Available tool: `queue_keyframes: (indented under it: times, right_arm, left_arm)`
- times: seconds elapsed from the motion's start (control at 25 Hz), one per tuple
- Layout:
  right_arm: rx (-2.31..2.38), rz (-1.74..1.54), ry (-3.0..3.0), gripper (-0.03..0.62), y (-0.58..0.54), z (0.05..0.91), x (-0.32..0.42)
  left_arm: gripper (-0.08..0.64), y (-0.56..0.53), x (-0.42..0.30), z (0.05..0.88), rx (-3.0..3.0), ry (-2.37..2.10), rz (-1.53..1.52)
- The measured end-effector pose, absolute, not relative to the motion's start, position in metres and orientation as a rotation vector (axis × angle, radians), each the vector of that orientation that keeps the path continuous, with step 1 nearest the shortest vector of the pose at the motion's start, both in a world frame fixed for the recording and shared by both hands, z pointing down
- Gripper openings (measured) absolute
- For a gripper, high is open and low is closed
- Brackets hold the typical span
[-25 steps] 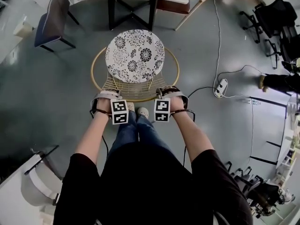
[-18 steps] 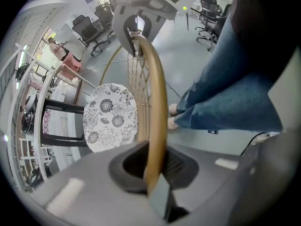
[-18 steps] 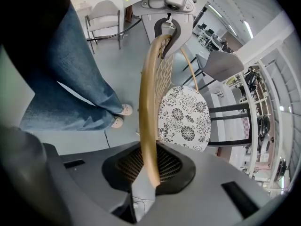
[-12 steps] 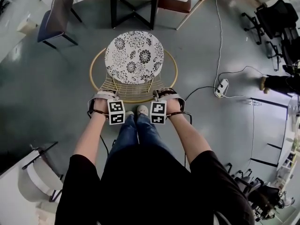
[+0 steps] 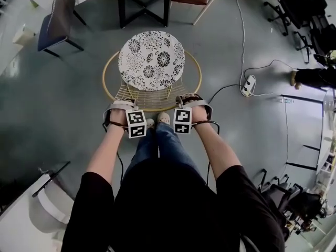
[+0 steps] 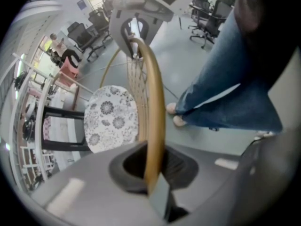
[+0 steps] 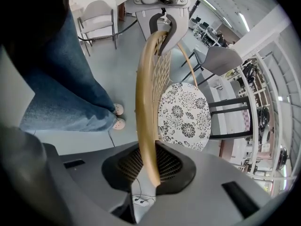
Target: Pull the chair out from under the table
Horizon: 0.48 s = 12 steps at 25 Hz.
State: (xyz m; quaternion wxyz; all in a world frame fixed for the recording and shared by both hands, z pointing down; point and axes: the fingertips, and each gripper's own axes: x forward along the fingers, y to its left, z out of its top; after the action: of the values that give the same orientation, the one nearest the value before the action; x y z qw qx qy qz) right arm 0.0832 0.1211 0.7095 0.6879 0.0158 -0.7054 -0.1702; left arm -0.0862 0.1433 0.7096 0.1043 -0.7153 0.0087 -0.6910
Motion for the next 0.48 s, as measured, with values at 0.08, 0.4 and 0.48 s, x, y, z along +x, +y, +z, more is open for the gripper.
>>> queue_keyframes:
  times: [0.08,0.4,0.48]
  right_arm:
    - [0.035,-0.376,-1.576,0.056,0.124,0.71,0.084]
    - [0.028,-0.39,-1.592,0.056,0.138,0.709,0.086]
    - [0.018,-0.397,-1.599,0.057,0.141,0.709,0.087]
  left_arm:
    - [0.037,0.145,-0.085,0.71,-2.11,0.021,-2.038]
    - [0.038,0.16,-0.084,0.71,-2.121,0.029,-2.062]
    - [0.038,0.164,-0.083,0.71,-2.127,0.029,-2.063]
